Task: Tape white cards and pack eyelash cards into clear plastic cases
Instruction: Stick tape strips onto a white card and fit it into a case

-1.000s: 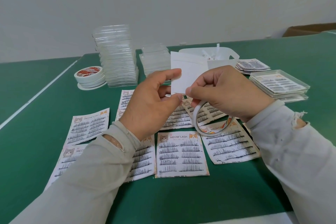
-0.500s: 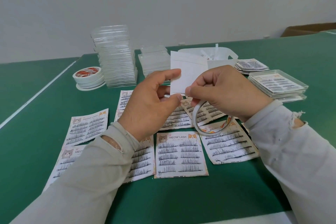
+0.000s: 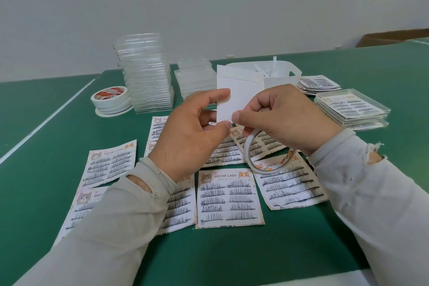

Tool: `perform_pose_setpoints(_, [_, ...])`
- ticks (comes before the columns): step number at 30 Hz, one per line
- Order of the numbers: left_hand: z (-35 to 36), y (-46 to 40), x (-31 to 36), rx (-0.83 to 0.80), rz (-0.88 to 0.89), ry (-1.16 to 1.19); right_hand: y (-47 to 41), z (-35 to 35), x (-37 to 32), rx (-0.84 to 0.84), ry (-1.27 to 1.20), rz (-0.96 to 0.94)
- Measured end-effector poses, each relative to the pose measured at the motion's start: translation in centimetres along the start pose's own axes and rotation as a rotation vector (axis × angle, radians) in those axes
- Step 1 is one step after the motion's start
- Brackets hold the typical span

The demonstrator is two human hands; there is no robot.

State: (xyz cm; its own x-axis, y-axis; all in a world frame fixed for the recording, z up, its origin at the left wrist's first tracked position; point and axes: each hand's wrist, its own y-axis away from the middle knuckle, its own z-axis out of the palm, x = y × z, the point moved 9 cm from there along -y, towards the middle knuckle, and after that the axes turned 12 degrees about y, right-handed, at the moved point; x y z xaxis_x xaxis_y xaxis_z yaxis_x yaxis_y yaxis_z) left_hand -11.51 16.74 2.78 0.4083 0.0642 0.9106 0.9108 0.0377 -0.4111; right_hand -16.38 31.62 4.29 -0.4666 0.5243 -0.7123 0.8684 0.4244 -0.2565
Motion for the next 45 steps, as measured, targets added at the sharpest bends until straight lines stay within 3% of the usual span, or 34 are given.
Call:
perform_pose_setpoints(16, [-1.0, 0.1, 0.8, 0.119, 0.096, -0.036, 0.0, 0.1, 0.0, 0.014, 0.033, 0.026])
perform_pose_setpoints(29, [0.4, -0.1, 0.1, 0.017, 0.017, 0.157, -0.1, 0.3, 0.0, -0.004, 0.046, 0.019])
perform_pose_setpoints(36, [-0.1, -0.3, -0.4, 0.065, 0.037, -0.04, 0.1, 0.6, -0.6, -0.04, 0.114, -0.04])
perform_pose_setpoints(41, [-1.4, -0.5, 0.6, 0.137, 0.106, -0.076, 0.1, 0.1, -0.7, -0.075, -0.047, -0.023])
perform_pose_setpoints(45, [-1.3, -0.4, 0.7, 0.136, 0.092, -0.064, 0.3, 0.2, -0.8, -0.062, -0.03, -0.004])
